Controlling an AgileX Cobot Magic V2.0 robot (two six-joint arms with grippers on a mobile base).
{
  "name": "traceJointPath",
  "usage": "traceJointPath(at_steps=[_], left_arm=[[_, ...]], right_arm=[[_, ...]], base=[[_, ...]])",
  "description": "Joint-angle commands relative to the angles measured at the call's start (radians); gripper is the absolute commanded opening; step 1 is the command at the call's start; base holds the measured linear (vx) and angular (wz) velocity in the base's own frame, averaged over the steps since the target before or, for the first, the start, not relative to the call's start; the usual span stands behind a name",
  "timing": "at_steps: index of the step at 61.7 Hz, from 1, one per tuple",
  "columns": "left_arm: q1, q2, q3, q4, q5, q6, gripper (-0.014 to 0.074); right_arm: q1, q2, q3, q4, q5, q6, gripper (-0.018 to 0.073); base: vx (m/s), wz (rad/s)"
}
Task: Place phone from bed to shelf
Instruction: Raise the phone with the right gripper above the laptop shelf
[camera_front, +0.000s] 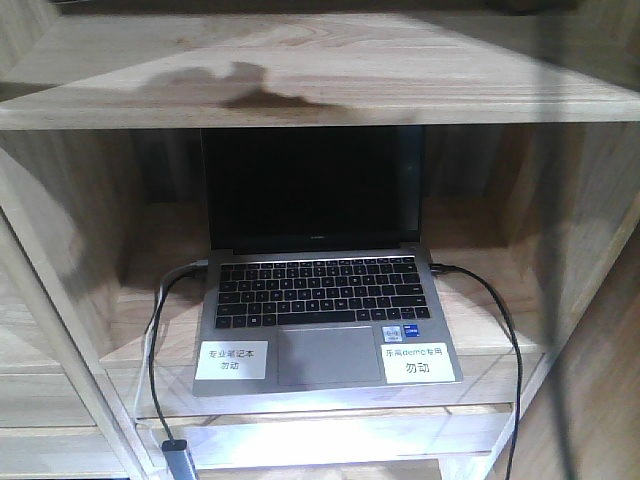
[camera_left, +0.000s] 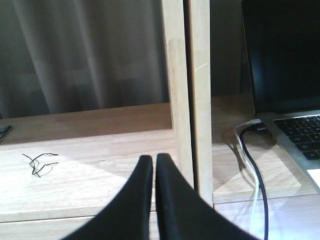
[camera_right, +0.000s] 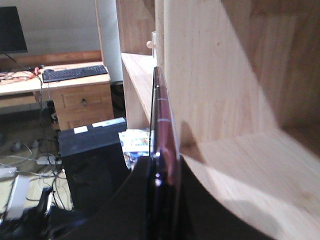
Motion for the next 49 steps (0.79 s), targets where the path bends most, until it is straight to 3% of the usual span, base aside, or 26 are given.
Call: traceJointPath(at_steps=[1, 24, 49], left_arm=[[-0.004, -0.013, -0.021, -0.009, -0.072, -0.006, 0.0001], [-0.004, -0.013, -0.021, -0.009, -0.072, -0.006, 0.0001], [-0.004, -0.013, -0.021, -0.009, -0.072, -0.006, 0.0001]], right_arm=[[0.025, 0.026, -0.068, 0.058, -0.128, -0.003, -0.0002], [0.056, 0.196, -0.122, 0.050, -0.331, -0.011, -0.0002], [0.055, 0.283, -0.122, 0.048, -0.388, -0.018, -0.0002]], base=[[0.00, 0.00], [0.00, 0.00], [0.00, 0.00]])
